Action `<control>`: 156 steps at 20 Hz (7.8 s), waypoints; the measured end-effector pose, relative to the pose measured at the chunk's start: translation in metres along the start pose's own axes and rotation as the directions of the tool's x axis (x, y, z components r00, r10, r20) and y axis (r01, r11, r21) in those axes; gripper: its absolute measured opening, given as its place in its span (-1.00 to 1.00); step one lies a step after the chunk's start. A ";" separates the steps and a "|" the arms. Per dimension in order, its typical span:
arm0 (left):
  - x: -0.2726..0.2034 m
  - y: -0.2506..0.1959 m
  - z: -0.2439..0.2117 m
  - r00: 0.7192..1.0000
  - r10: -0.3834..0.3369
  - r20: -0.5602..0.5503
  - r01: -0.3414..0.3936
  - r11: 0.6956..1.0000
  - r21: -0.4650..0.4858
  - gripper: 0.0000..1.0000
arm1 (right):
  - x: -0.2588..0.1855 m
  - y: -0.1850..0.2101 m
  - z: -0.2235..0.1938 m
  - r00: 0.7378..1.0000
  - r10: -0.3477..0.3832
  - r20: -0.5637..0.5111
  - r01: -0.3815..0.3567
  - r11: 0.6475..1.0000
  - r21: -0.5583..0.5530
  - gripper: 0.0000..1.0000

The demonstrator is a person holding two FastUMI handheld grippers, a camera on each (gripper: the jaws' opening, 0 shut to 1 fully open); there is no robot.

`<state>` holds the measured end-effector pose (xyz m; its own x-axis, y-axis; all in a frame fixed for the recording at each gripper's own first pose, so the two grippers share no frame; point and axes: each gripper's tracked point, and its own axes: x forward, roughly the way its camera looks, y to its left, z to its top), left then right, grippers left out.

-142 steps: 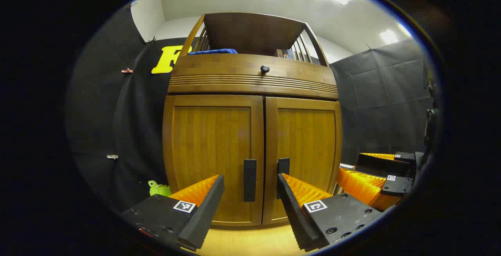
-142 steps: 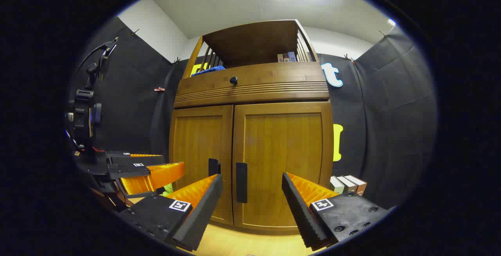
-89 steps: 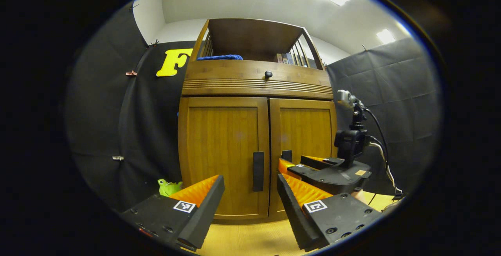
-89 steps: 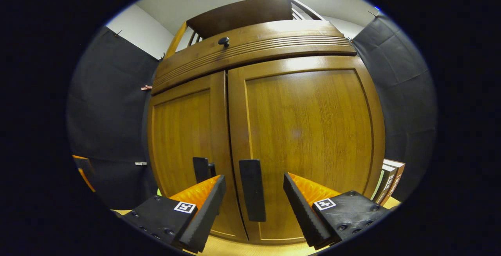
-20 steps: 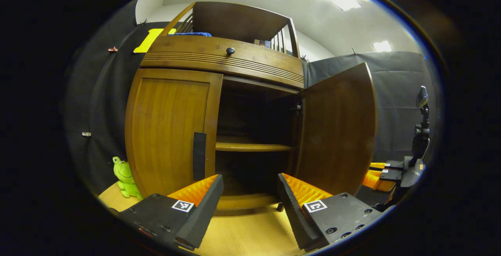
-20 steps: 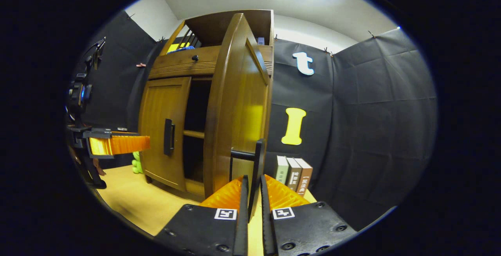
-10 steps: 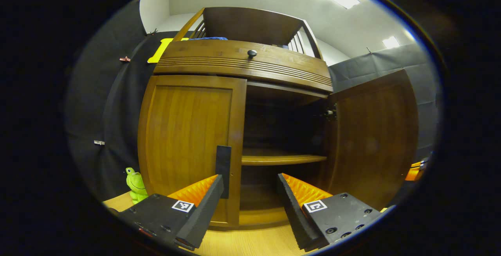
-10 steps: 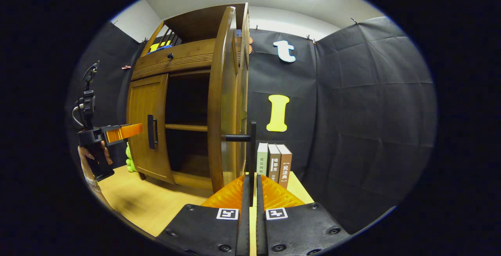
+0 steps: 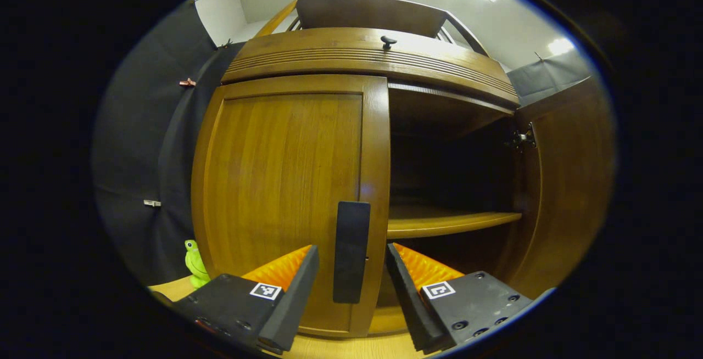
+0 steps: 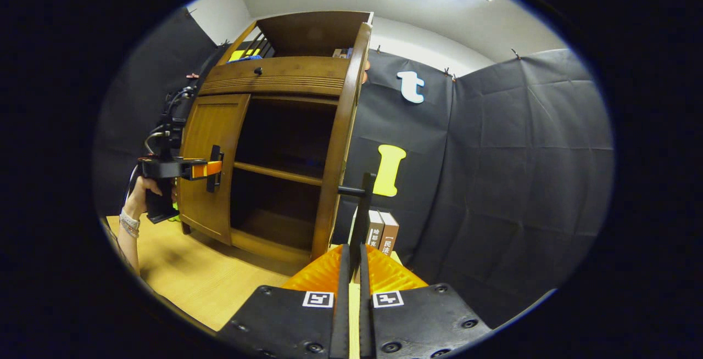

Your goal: Open the right door of the double-door shoe cabinet with the right hand, and open the left door with the left hand.

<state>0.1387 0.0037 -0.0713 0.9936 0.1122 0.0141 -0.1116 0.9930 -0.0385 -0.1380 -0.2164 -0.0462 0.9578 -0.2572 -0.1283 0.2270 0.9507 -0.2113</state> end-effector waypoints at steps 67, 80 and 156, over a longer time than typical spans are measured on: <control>-0.198 0.172 0.008 0.991 0.021 -0.133 -0.028 0.998 -0.055 -0.60 | -0.027 0.274 0.052 0.867 0.473 0.157 -0.481 0.877 0.015 0.94; -0.246 0.230 0.022 0.965 0.239 -0.111 -0.239 0.971 0.016 -0.77 | -0.031 0.304 0.058 0.831 0.533 0.160 -0.545 0.838 0.040 0.92; -0.182 0.015 0.036 0.995 -0.103 0.020 0.101 0.993 0.058 0.89 | -0.001 0.171 0.064 0.944 0.240 0.226 -0.259 0.964 0.059 0.94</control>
<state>-0.0444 -0.0010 -0.0389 0.9992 0.0104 0.0382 -0.0112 0.9997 0.0212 -0.0884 -0.0422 -0.0204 0.9986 0.0247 0.0471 -0.0192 0.9933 -0.1137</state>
